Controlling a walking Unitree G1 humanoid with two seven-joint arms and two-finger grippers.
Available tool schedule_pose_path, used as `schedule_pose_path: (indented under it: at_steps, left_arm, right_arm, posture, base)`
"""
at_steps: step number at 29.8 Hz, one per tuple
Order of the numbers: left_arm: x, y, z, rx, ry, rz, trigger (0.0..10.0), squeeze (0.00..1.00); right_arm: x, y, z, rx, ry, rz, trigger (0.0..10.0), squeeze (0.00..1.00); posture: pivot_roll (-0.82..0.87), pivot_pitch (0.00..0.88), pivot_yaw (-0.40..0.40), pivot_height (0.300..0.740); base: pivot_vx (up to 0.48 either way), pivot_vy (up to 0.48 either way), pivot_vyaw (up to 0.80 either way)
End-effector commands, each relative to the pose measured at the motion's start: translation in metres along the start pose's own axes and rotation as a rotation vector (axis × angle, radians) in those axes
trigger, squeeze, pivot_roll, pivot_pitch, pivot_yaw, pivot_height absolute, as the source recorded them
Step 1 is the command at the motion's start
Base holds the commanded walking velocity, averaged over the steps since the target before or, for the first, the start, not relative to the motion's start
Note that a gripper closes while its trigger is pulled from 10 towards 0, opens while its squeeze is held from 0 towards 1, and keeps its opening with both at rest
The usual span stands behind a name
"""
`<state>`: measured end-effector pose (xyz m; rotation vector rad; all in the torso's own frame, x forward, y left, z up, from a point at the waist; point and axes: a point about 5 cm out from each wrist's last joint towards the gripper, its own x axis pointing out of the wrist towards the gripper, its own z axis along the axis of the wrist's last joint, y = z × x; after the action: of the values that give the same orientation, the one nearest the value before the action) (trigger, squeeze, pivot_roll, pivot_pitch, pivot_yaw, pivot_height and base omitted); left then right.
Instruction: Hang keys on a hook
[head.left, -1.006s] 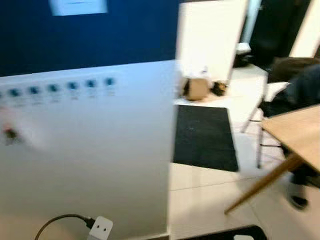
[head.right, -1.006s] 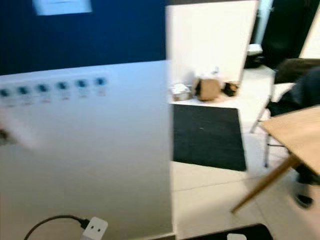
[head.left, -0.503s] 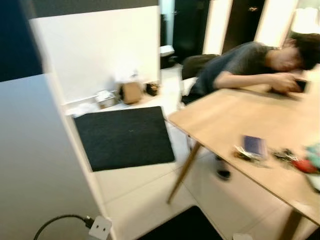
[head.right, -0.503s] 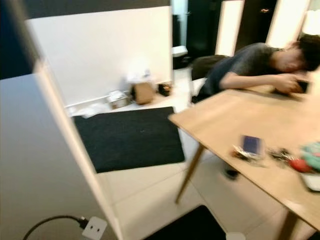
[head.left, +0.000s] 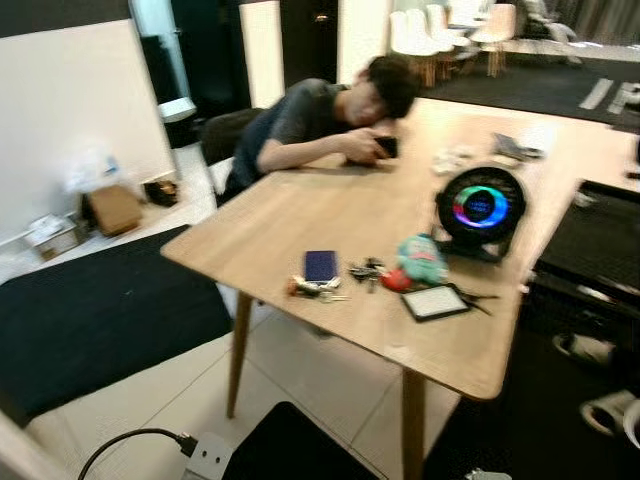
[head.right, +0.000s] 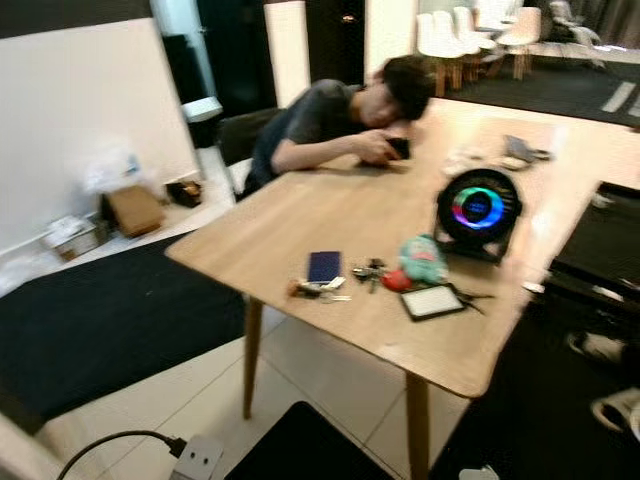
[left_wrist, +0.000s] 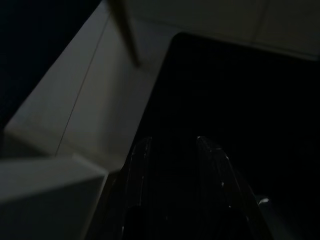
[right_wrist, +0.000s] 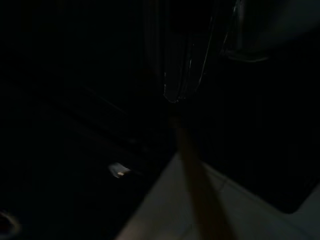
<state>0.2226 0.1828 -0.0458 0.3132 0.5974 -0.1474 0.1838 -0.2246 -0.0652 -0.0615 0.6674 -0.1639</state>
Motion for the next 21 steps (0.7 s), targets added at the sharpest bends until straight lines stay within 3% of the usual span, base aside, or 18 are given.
schedule_pose_path:
  at_steps: [1,21]
  left_arm:
    - [-0.0038,0.0035,-0.0103,0.016,0.038,0.004,10.0,0.0]
    - [-0.0011,0.0103,-0.0022,-0.002,0.01,0.038,10.0,0.0]
  right_arm:
    - [-0.0018,0.0013,-0.005,0.008,0.019,0.0,10.0,0.0]
    - [-0.0005,0.0022,-0.0021,0.005,0.01,-0.001,10.0,0.0]
  posture:
    - [0.02,0.112,0.084,0.74]
    - [0.02,0.111,0.087,0.74]
  base:
    - [0.0,0.0,-0.41]
    - [0.0,0.0,0.0]
